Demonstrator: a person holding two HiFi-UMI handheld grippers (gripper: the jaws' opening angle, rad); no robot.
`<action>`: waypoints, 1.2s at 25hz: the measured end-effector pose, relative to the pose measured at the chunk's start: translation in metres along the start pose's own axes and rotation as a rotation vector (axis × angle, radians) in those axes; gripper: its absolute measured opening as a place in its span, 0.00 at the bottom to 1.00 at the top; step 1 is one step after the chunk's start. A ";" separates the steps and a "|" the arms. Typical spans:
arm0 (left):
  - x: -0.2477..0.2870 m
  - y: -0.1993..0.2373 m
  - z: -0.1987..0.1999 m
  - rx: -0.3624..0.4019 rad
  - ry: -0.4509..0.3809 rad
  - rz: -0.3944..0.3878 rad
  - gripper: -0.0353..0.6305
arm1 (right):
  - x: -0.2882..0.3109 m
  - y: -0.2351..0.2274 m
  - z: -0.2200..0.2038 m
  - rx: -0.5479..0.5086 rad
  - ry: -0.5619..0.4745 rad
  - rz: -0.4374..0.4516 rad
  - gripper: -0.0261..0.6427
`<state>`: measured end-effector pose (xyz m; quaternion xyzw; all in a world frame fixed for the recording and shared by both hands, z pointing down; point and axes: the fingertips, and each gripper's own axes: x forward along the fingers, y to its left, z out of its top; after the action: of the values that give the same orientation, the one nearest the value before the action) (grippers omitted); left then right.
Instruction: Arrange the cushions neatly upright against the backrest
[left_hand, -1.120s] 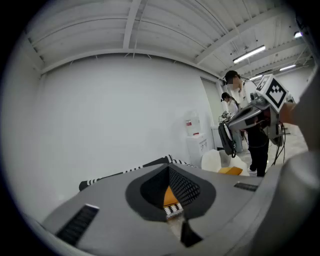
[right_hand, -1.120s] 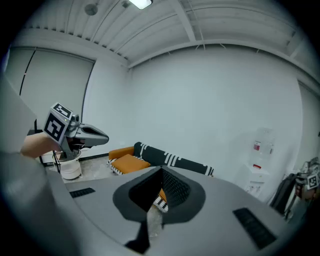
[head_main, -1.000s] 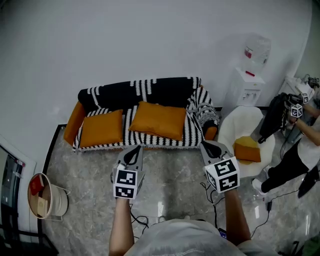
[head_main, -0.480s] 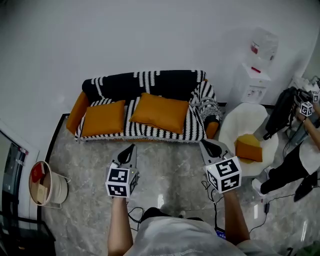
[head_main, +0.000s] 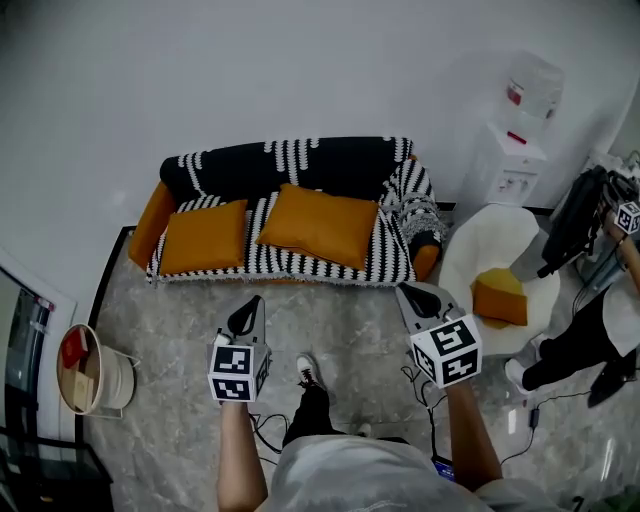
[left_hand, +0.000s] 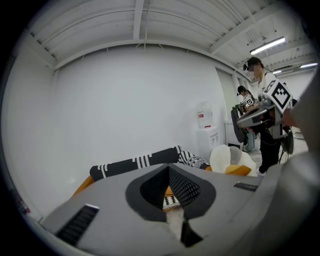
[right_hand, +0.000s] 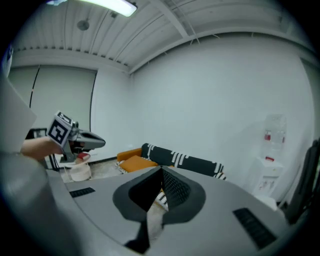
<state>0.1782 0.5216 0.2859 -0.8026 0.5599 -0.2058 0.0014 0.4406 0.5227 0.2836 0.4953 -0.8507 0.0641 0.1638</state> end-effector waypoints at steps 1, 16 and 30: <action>0.008 0.002 0.000 0.005 0.001 -0.007 0.07 | 0.006 -0.003 0.002 -0.042 0.005 -0.033 0.04; 0.170 0.112 0.013 0.025 0.003 -0.111 0.07 | 0.167 -0.030 0.060 0.050 0.020 -0.057 0.04; 0.281 0.192 -0.016 0.031 0.071 -0.195 0.07 | 0.281 -0.060 0.056 0.156 0.120 -0.171 0.04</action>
<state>0.0814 0.2011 0.3478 -0.8453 0.4756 -0.2420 -0.0260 0.3521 0.2463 0.3244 0.5727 -0.7864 0.1454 0.1803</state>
